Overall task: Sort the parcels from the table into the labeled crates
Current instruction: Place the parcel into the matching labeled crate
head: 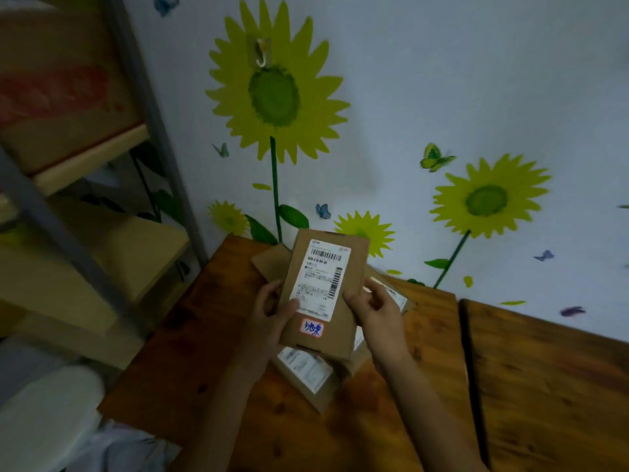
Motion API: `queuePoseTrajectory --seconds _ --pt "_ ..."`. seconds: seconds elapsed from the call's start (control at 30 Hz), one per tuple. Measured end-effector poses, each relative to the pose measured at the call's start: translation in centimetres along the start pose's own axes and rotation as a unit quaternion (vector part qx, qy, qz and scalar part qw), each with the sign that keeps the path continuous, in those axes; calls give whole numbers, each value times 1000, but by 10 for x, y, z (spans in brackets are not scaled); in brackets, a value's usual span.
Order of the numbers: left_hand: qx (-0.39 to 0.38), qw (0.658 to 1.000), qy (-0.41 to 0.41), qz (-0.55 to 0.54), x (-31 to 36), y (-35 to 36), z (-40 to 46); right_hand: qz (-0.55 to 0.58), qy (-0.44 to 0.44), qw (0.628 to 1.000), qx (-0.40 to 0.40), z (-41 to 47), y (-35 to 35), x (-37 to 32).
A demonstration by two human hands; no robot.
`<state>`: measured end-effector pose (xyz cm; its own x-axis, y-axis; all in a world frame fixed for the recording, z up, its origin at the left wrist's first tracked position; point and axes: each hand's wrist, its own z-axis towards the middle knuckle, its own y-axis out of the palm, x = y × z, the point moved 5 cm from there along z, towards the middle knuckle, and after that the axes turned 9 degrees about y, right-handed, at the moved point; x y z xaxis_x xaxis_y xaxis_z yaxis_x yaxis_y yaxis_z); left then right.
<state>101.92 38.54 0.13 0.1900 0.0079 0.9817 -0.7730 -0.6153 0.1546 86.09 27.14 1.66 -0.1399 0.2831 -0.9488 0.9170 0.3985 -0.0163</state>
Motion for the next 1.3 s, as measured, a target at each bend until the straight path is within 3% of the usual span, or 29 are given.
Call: queuePoseTrajectory --seconds 0.3,0.53,0.7,1.0,1.3 --pt "-105 994 23 32 51 15 -156 42 -33 999 5 -179 -53 -4" --pt "-130 988 75 44 70 56 -219 49 -38 996 64 -255 -93 2" --pt "-163 982 85 54 77 109 -249 59 -61 991 102 -295 -145 11" --pt "-134 983 106 73 84 199 -278 66 -71 990 105 -342 -233 43" --pt "-157 979 108 74 80 232 -314 102 -63 987 108 -371 -266 54"
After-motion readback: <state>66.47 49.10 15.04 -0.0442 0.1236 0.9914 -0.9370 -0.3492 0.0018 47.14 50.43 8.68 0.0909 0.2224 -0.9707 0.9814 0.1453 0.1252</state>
